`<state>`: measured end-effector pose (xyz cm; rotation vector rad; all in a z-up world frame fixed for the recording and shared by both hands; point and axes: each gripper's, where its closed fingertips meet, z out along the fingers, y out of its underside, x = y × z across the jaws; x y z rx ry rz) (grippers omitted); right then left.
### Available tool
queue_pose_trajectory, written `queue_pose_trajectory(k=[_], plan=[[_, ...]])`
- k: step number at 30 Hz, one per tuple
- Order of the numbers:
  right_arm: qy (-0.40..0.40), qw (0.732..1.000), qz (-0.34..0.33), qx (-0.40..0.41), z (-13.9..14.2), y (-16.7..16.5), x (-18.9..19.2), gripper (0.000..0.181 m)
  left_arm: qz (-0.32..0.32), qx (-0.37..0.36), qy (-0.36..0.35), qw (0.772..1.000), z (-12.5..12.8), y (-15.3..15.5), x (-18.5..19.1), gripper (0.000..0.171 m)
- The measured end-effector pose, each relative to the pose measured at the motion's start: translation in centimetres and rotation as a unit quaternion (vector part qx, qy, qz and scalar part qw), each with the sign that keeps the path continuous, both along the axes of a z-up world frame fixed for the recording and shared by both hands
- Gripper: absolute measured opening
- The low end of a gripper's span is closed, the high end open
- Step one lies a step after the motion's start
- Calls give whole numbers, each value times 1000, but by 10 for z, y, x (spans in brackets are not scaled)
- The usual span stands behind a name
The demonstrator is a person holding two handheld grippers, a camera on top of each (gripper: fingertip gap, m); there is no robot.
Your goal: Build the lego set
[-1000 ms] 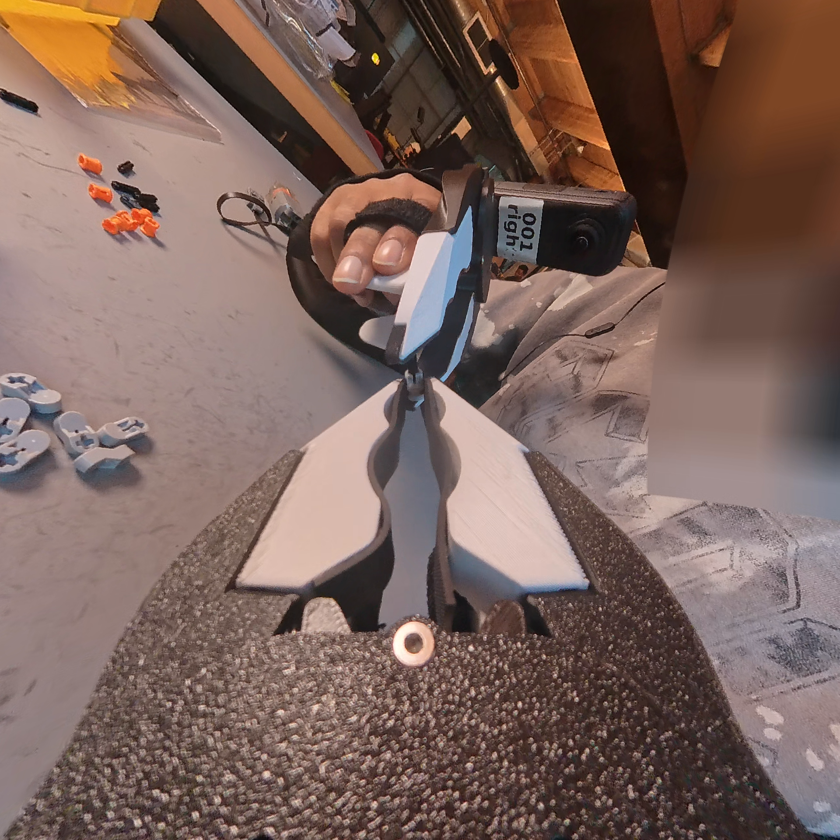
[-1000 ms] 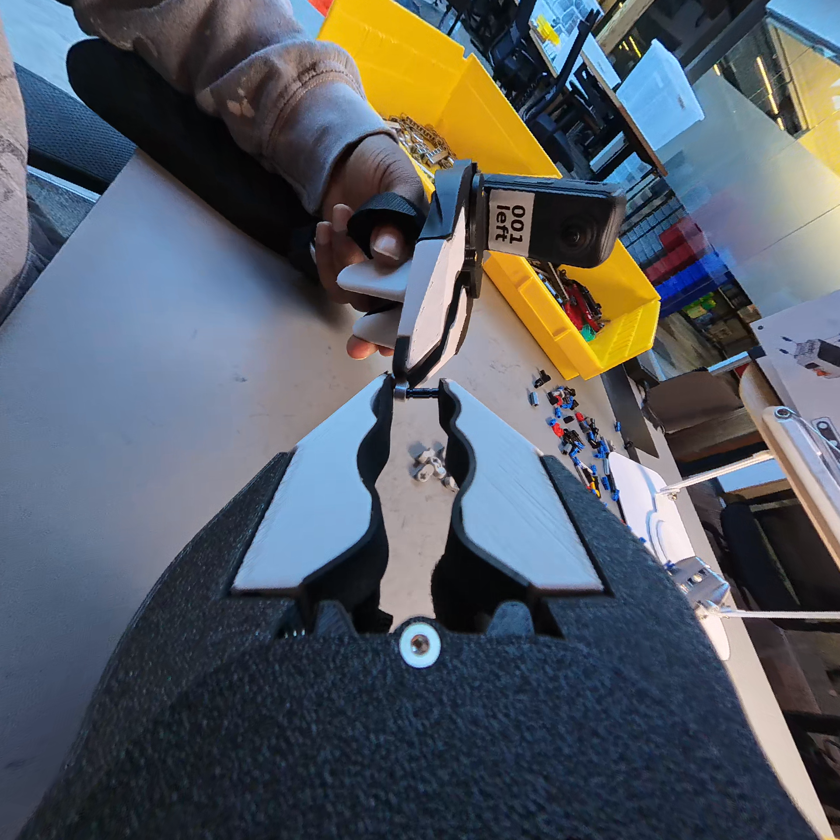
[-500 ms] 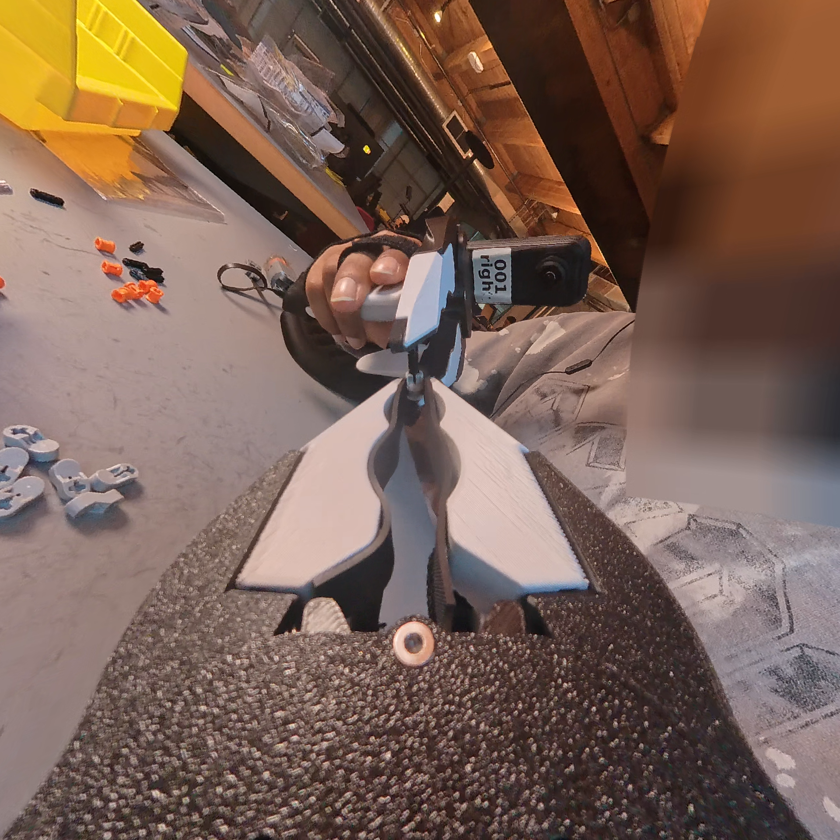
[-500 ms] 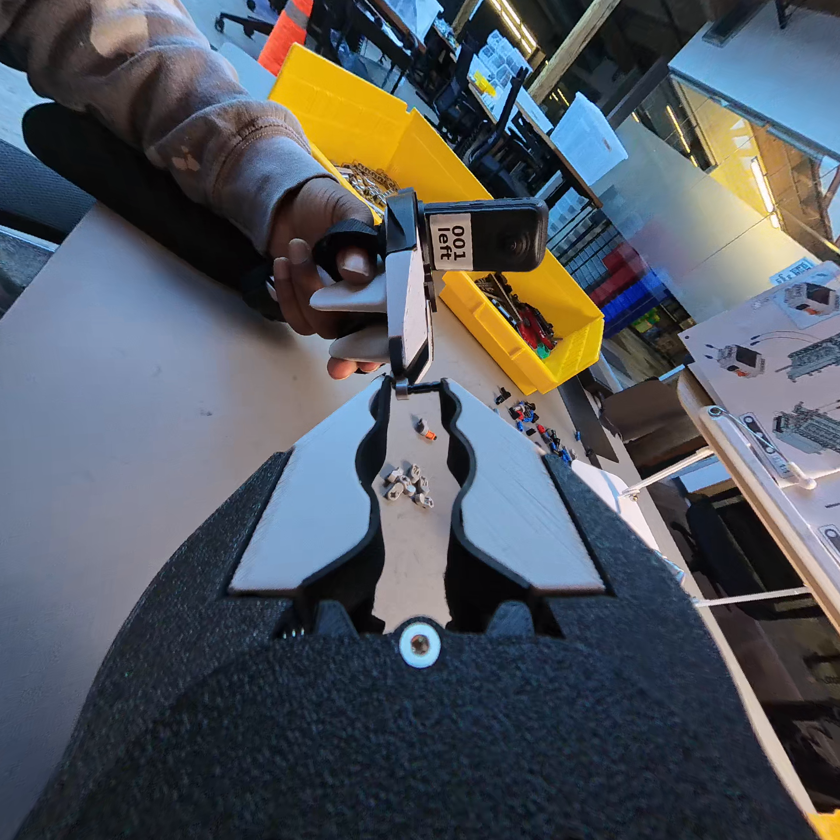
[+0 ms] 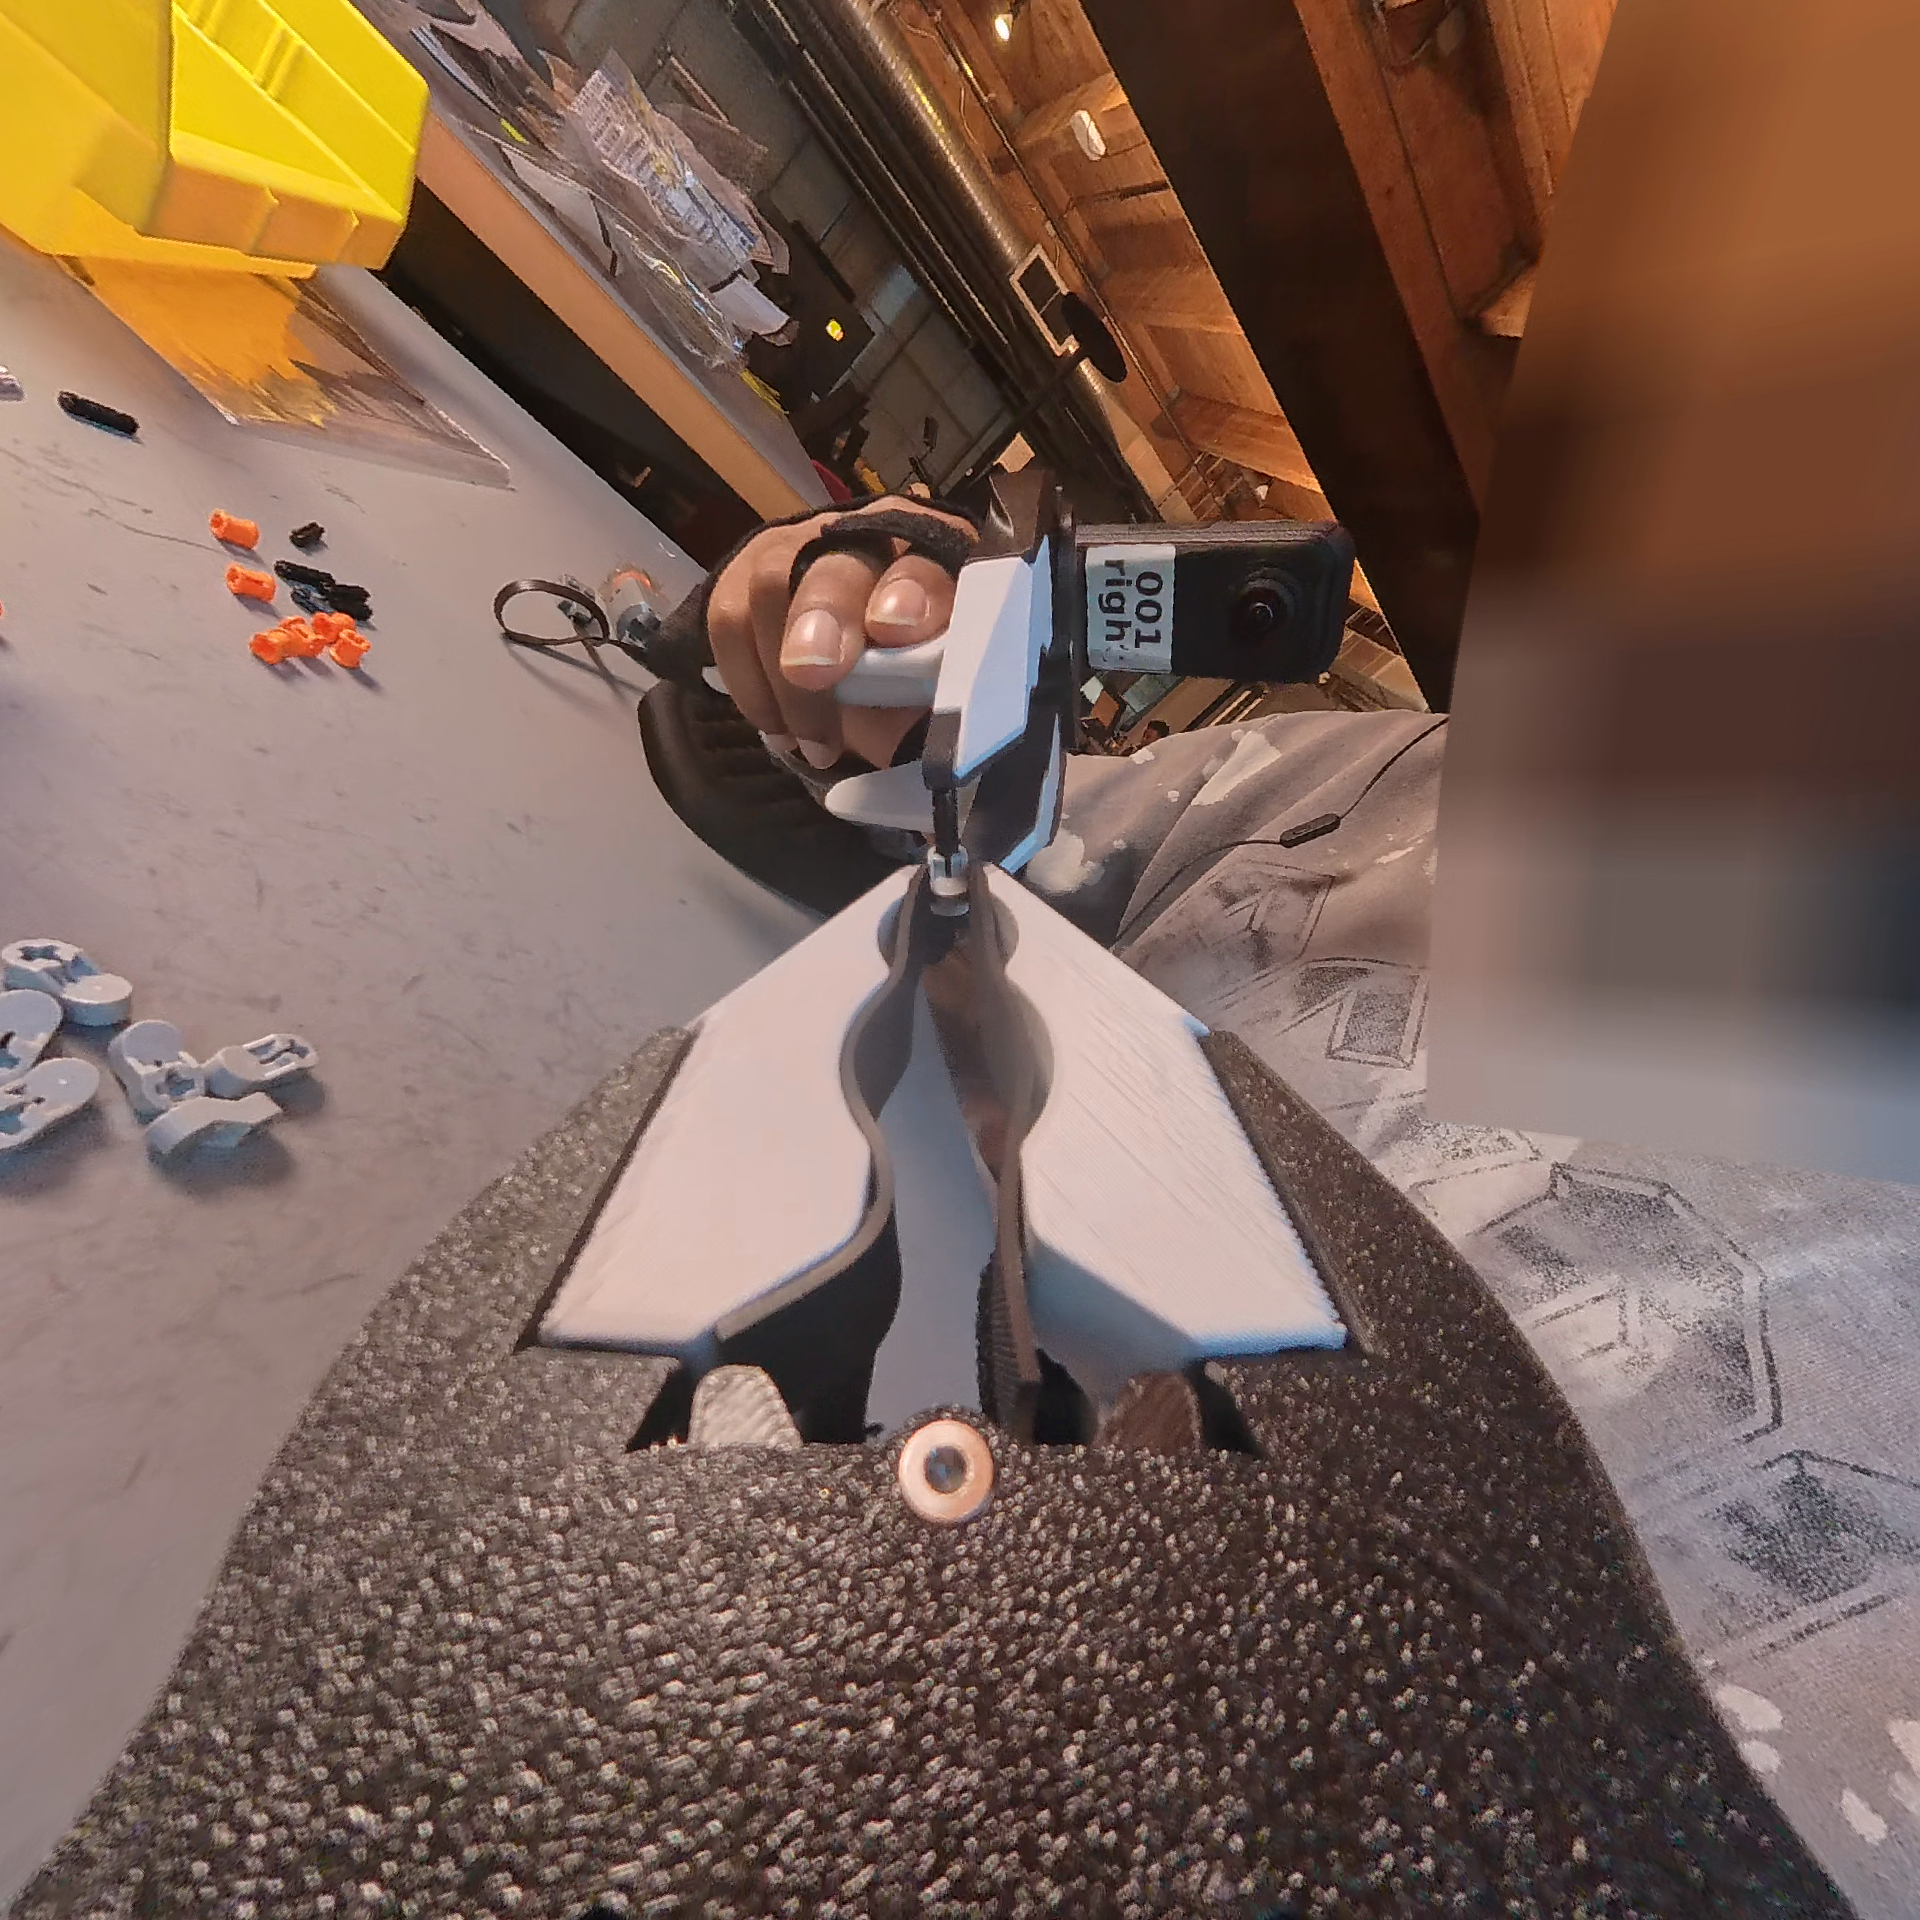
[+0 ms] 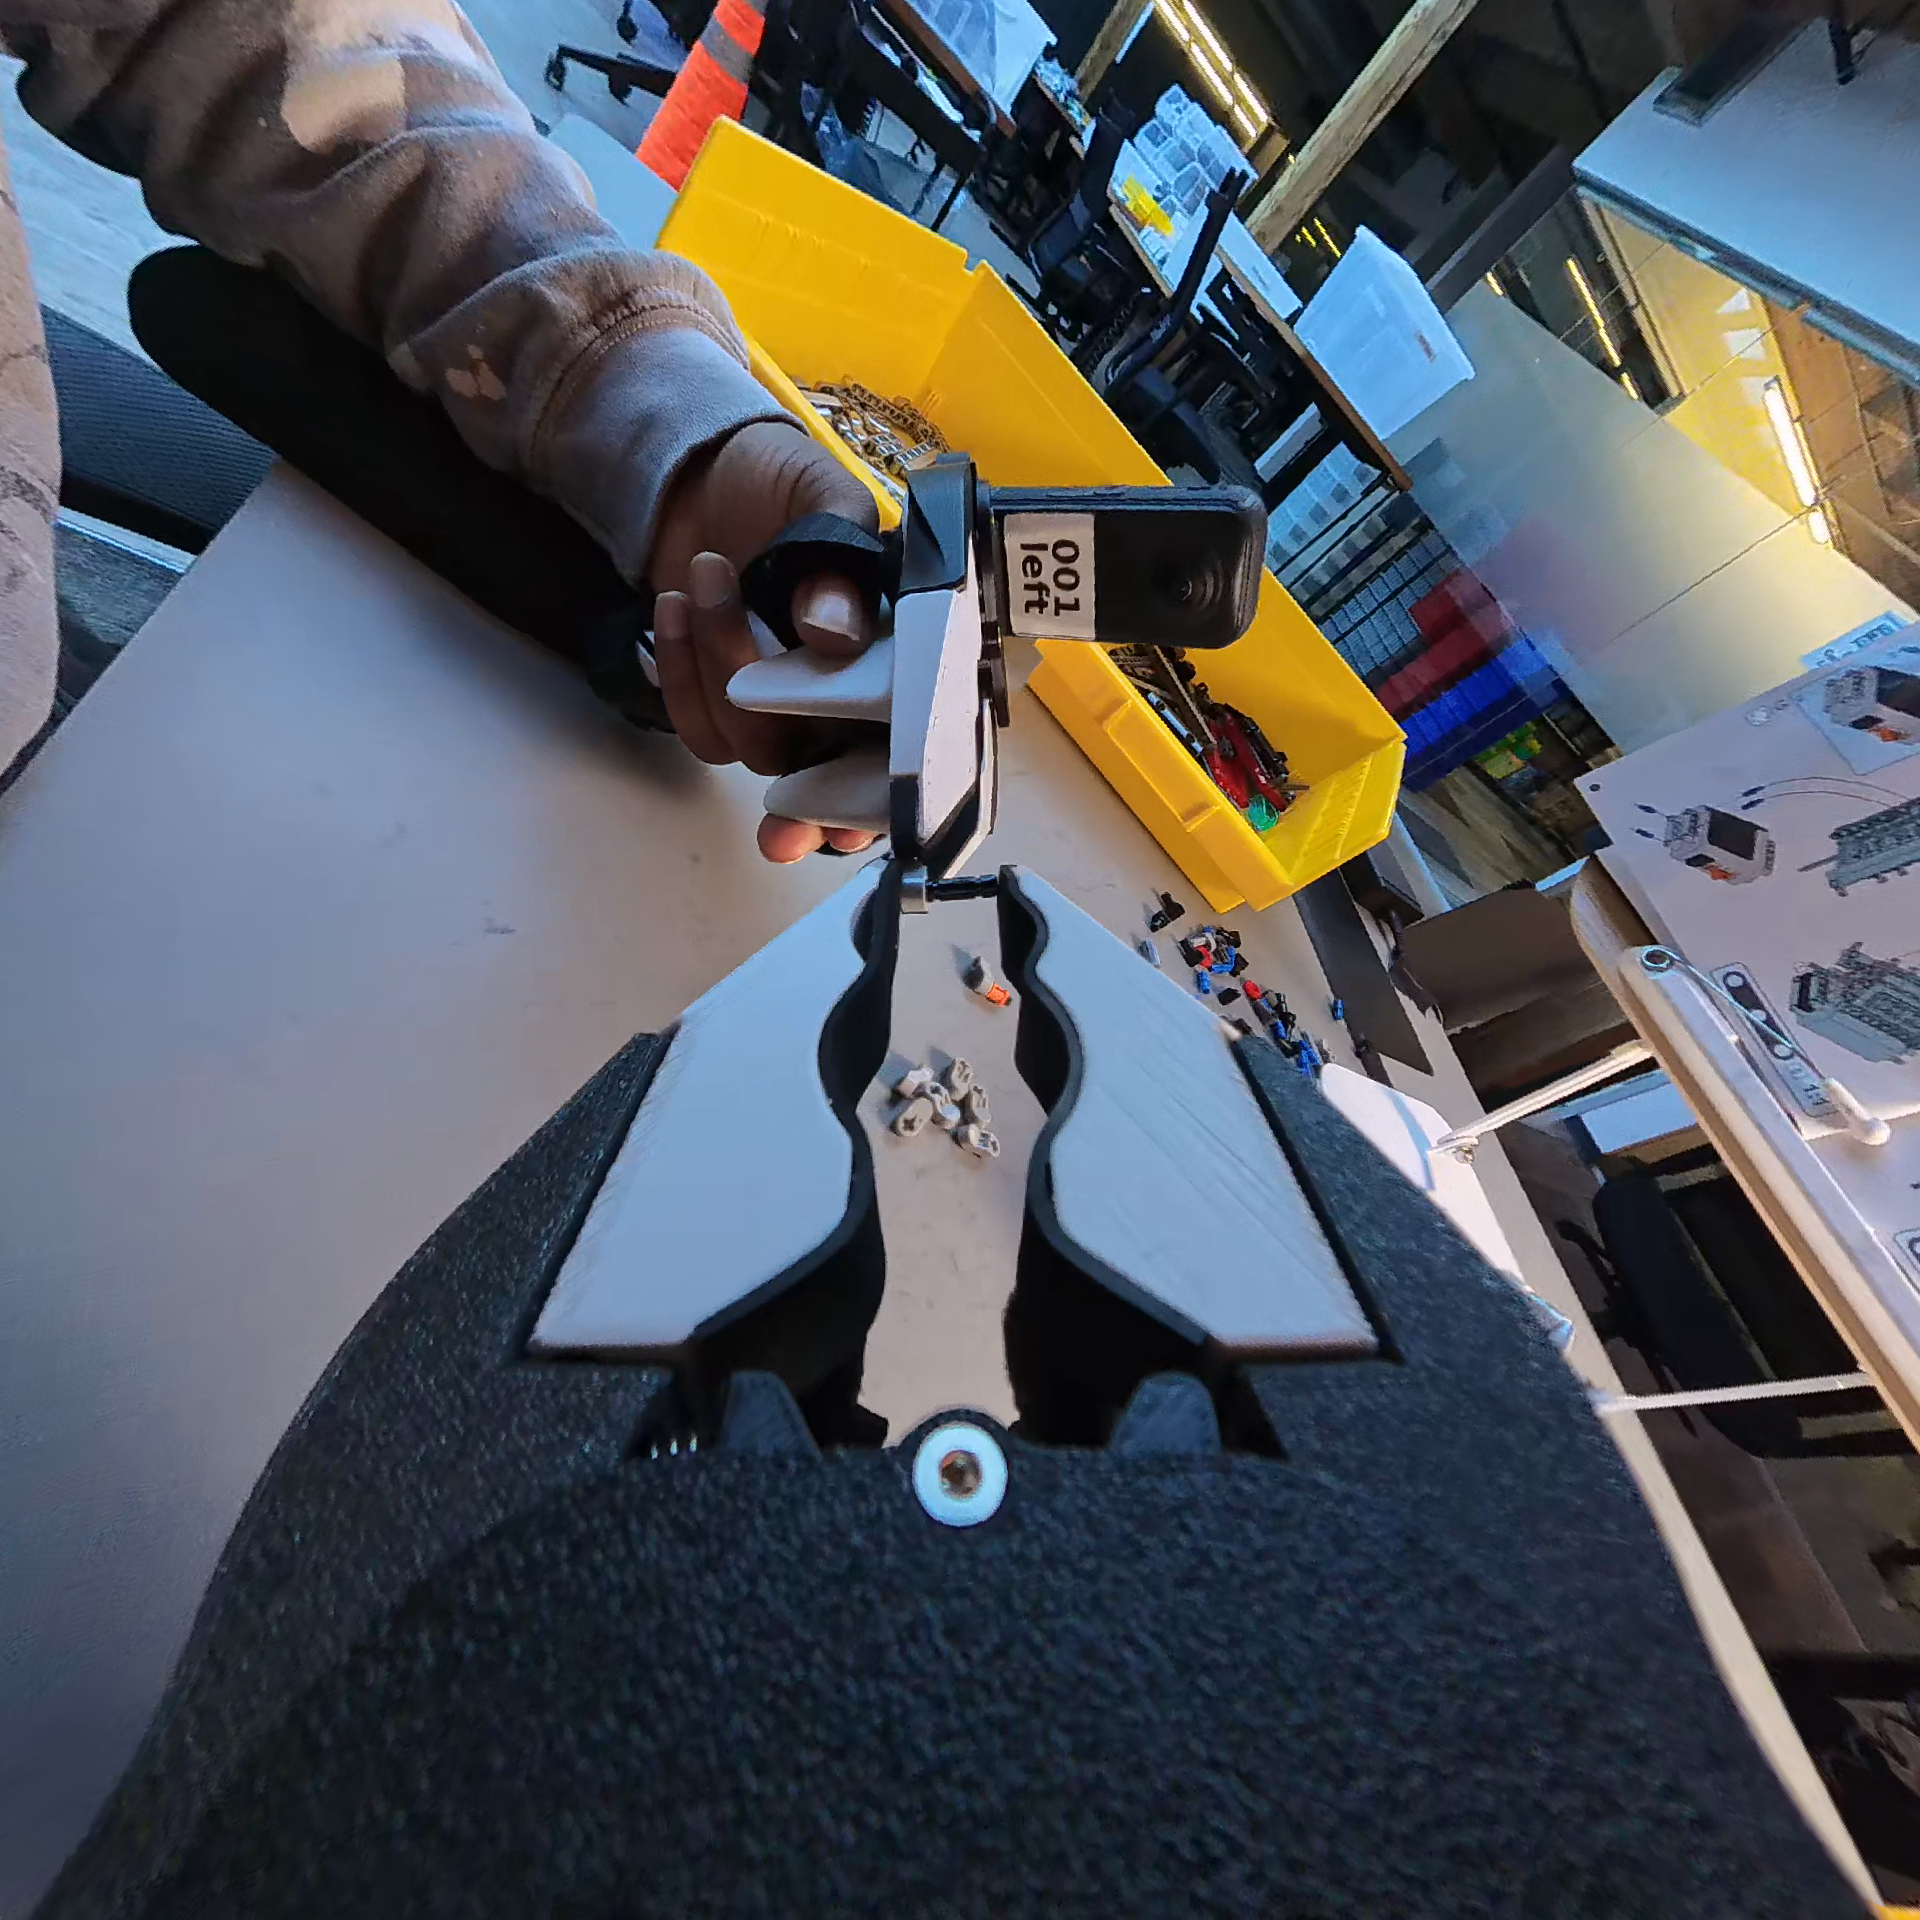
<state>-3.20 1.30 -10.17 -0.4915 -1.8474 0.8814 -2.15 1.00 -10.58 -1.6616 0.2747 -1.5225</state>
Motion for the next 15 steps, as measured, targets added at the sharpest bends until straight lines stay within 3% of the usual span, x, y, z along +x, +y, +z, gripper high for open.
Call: queue_pose_trajectory(k=[15], plan=[[6, 998, 9, -57, 16, -5, 1, 14, -7, 12, -56, 998, 17, -5, 0, 5]])
